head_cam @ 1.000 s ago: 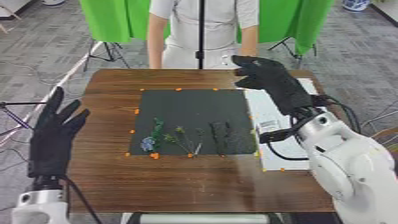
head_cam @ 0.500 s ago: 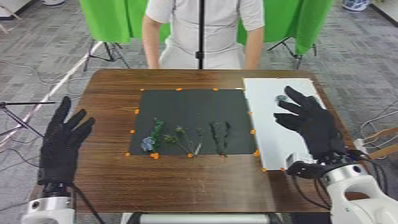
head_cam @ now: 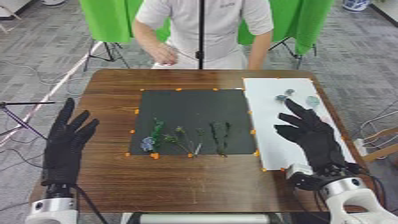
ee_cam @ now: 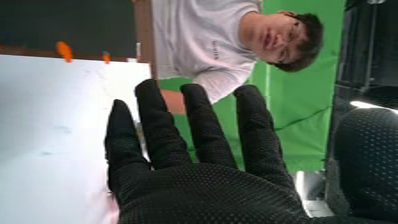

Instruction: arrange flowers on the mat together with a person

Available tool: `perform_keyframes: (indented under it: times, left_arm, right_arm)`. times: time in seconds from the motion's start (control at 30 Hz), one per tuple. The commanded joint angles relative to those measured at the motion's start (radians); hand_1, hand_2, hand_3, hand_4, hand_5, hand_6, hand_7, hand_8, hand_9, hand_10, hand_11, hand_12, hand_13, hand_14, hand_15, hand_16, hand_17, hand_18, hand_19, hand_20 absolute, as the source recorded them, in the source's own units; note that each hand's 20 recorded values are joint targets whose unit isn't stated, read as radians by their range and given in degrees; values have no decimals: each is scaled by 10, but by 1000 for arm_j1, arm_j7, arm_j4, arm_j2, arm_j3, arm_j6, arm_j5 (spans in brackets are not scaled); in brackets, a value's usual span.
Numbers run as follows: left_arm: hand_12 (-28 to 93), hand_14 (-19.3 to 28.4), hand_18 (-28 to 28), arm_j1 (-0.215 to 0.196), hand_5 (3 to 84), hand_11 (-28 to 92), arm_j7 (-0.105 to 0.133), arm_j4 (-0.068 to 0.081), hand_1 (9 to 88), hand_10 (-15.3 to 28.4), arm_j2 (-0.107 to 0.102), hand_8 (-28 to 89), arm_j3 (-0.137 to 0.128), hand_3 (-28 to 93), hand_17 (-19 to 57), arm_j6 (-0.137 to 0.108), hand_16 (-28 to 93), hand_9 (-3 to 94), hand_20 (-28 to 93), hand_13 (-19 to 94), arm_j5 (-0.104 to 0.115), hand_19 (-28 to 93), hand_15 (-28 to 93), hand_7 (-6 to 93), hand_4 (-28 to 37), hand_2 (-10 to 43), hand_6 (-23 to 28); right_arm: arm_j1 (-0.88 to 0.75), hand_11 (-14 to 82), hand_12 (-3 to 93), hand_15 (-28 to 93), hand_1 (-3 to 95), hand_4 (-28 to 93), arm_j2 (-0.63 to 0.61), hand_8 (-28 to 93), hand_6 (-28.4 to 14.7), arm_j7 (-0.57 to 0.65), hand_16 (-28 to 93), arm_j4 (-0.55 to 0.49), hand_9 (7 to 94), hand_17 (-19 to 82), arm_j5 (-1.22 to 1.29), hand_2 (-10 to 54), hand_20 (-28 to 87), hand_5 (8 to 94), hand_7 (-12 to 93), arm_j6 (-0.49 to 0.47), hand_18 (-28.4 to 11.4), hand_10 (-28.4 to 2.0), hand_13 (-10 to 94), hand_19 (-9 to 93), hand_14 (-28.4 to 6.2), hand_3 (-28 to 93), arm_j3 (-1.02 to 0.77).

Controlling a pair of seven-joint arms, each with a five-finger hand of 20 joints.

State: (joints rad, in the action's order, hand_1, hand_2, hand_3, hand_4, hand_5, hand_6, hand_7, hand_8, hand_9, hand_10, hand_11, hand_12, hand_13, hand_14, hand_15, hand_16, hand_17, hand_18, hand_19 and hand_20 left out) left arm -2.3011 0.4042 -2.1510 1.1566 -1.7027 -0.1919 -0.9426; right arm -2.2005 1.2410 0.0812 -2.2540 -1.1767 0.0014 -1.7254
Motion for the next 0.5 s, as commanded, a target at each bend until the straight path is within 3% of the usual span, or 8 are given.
perform_keyframes:
  times: [0.03, 0.5]
  left_arm:
    - [149, 182, 266, 4, 243, 81, -3, 10, 164, 116, 1, -101, 14, 747, -95, 4, 20, 287, 45, 246, 6, 455, 208, 123, -283, 22, -59]
    - [144, 185, 267, 2, 241, 86, -12, 4, 170, 119, 1, -103, 15, 747, -92, 13, 13, 288, 43, 247, 7, 461, 216, 126, -283, 26, -53]
  right_arm:
    - [37, 39, 189, 169, 70, -264, -22, -75, 20, -1, 298, 4, 359, -27, -21, 171, 226, 334, 56, 24, -240, -172, 265, 337, -219, 689, 23]
    - [57, 45, 187, 189, 74, -263, -29, -76, 22, -8, 286, 12, 362, -28, -28, 163, 227, 343, 59, 13, -239, -172, 267, 337, -218, 686, 23]
